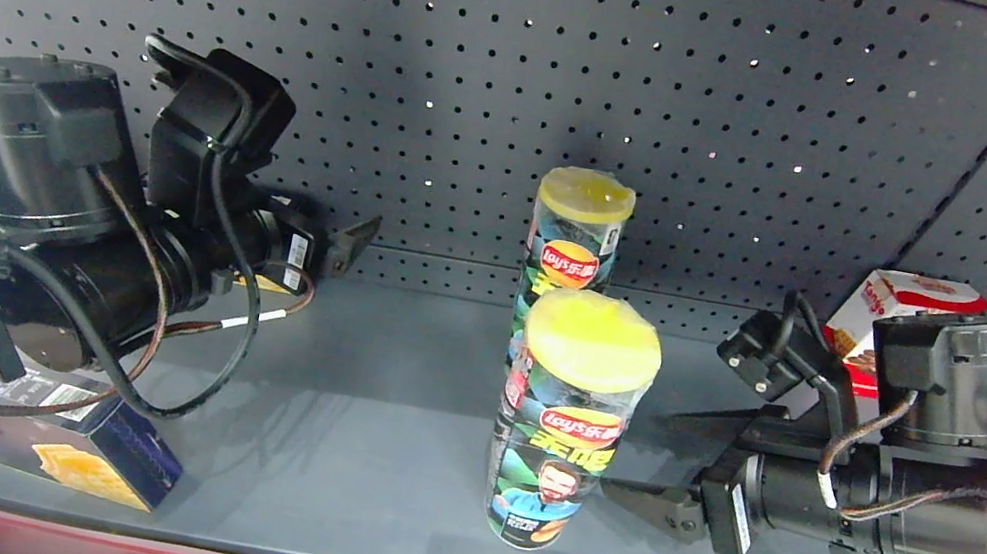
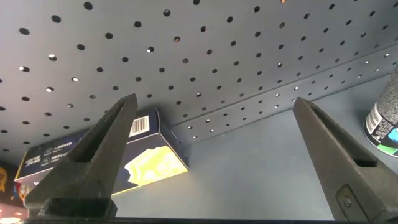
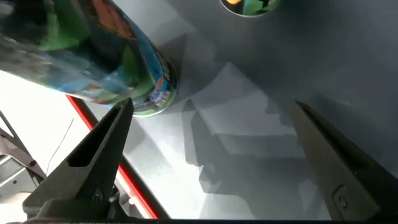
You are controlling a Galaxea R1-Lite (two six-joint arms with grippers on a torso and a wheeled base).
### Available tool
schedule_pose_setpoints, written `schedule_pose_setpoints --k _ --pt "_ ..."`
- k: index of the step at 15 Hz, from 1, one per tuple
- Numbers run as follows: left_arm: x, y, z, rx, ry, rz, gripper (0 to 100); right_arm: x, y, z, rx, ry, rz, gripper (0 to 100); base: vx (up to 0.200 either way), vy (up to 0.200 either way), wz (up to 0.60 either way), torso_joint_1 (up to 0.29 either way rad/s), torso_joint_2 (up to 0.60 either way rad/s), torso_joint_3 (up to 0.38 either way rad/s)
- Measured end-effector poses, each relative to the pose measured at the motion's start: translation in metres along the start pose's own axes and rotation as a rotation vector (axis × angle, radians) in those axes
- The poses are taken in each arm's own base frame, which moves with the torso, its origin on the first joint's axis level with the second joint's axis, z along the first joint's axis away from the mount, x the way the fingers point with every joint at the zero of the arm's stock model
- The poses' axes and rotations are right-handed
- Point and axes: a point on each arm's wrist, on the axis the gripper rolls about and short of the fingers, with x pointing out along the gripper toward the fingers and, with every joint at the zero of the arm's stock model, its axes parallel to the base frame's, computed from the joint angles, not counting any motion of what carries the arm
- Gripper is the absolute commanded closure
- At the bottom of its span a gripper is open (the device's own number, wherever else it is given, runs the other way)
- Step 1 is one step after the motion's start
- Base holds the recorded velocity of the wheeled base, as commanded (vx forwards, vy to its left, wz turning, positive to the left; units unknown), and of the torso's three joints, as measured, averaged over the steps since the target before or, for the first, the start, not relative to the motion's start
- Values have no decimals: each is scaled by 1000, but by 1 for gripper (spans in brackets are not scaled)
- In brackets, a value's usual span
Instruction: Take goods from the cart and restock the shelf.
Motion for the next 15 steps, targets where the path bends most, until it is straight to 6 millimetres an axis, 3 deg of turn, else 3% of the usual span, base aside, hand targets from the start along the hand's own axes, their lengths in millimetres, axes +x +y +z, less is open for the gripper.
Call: schedule_pose_setpoints --k 12,15 --pt "-1 -1 -5 4 16 -6 0 -10 0 2 -1 -28 -23 0 0 0 0 0 0 0" --pt "-3 0 -4 3 17 -7 0 -26 -10 10 1 -100 -94 0 0 0 0 0 0 0"
